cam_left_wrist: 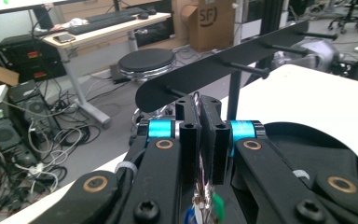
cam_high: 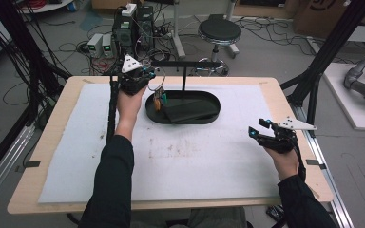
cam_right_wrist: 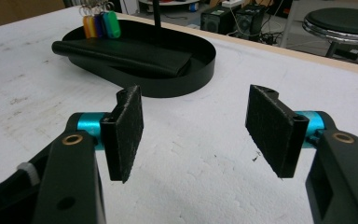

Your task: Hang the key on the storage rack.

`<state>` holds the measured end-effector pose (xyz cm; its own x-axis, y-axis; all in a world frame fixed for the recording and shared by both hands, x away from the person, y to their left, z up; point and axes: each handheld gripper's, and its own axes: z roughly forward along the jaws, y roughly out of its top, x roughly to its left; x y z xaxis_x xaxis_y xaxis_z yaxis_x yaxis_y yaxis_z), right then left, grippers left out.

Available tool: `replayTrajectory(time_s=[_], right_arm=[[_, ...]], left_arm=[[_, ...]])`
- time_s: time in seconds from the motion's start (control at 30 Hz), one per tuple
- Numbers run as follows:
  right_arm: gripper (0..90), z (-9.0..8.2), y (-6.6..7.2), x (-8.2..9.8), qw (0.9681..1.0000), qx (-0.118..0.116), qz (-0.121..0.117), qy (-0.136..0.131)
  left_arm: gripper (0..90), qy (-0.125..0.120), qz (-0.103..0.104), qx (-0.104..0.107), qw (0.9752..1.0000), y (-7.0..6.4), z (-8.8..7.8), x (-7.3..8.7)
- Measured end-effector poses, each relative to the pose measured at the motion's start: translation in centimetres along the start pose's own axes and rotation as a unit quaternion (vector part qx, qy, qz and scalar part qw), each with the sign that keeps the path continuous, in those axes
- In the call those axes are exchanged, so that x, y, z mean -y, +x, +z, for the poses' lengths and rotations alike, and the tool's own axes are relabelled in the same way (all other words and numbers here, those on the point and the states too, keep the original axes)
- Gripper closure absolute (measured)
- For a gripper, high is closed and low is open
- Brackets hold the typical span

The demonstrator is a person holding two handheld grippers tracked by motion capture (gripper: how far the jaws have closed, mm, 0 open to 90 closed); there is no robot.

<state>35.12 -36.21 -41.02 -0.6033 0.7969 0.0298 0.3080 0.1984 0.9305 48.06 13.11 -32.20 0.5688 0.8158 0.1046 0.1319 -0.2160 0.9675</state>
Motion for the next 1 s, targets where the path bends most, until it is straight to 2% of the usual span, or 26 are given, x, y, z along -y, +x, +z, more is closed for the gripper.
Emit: replayTrajectory(time_s=[0.4,0.5,0.63,0.8,1.0], right_arm=[[37.4,0.1,0.1,0.0,1.0000,-0.002,0.000,0.004],[37.5,0.1,0.1,0.0,1.0000,-0.002,-0.001,0.004],[37.5,0.1,0.2,0.0,1.0000,-0.001,-0.001,0.004],[37.5,0.0,0.3,0.0,1.0000,0.000,-0.003,0.004],[37.5,0.0,0.2,0.0,1.0000,0.001,-0.001,0.004]], left_arm=[[85.0,0.028,0.030,-0.030,0.9987,-0.5,0.4,0.1],[79.4,0.034,0.037,-0.038,0.9980,-0.6,0.4,0.1],[76.6,0.040,0.038,-0.047,0.9973,-0.7,0.3,0.2],[71.7,0.048,0.030,-0.065,0.9963,-0.5,0.1,0.3],[57.8,0.042,0.024,-0.082,0.9954,-0.3,-1.1,0.6]])
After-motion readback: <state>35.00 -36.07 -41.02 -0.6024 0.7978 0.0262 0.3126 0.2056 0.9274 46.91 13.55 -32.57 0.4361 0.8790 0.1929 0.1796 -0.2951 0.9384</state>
